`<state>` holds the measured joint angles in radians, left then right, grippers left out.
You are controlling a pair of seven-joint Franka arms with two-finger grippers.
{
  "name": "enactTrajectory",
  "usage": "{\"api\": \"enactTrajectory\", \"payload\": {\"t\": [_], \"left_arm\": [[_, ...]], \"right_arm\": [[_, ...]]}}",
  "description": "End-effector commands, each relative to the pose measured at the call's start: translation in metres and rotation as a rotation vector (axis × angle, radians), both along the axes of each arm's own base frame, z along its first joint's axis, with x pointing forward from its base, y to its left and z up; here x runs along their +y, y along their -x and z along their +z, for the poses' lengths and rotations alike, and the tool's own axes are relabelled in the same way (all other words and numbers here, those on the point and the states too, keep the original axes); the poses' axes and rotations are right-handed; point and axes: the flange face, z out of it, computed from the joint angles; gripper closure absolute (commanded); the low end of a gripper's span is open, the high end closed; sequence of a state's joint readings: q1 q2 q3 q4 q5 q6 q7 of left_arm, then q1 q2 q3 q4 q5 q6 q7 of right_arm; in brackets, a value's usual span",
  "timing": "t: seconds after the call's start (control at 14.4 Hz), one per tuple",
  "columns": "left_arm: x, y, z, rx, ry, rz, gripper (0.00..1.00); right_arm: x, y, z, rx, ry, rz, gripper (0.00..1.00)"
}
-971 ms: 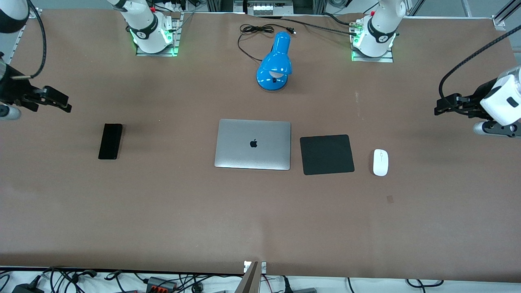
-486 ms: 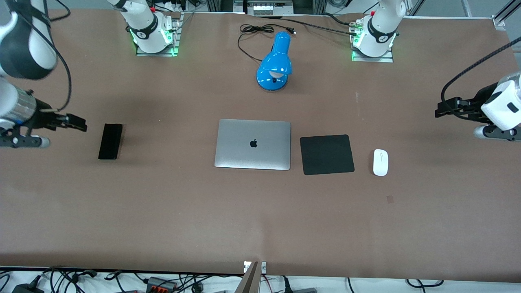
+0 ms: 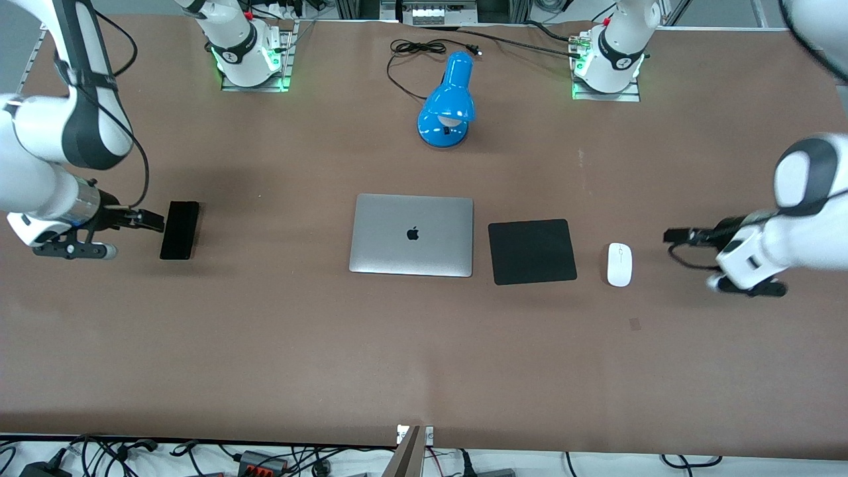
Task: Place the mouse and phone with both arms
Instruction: 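Reach the right gripper to the black phone while the left gripper reaches the mouse, then grasp the phone with the right gripper while the left gripper grasps the mouse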
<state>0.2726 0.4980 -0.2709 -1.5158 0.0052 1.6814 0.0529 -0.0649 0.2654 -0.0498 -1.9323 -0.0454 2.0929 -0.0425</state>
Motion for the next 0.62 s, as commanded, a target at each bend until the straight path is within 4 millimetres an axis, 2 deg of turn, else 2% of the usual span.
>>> {"api": "enactTrajectory", "payload": {"t": [0.0,0.14,0.21,0.42,0.49,0.55], "left_arm": [[-0.011,-0.014,-0.036,0.006,-0.001,-0.042,0.00],[-0.033,-0.015,-0.064,0.010,-0.047,-0.110,0.00],[-0.045,-0.014,-0.070,0.009,-0.072,-0.147,0.00],[-0.050,-0.013,-0.094,-0.027,-0.086,-0.170,0.00],[-0.049,-0.017,-0.097,-0.054,-0.091,-0.171,0.00],[-0.049,-0.021,-0.107,-0.069,-0.114,-0.193,0.00]], "right_arm": [[-0.009,-0.006,-0.050,0.018,0.010,-0.005,0.00],[-0.016,-0.008,-0.074,0.016,0.010,-0.015,0.00],[-0.019,-0.008,-0.085,0.009,0.010,-0.018,0.00],[-0.019,0.001,-0.108,0.042,0.006,-0.022,0.00],[-0.020,0.006,-0.114,0.057,0.003,-0.026,0.00],[-0.028,0.013,-0.122,0.072,0.002,-0.038,0.00]]}}
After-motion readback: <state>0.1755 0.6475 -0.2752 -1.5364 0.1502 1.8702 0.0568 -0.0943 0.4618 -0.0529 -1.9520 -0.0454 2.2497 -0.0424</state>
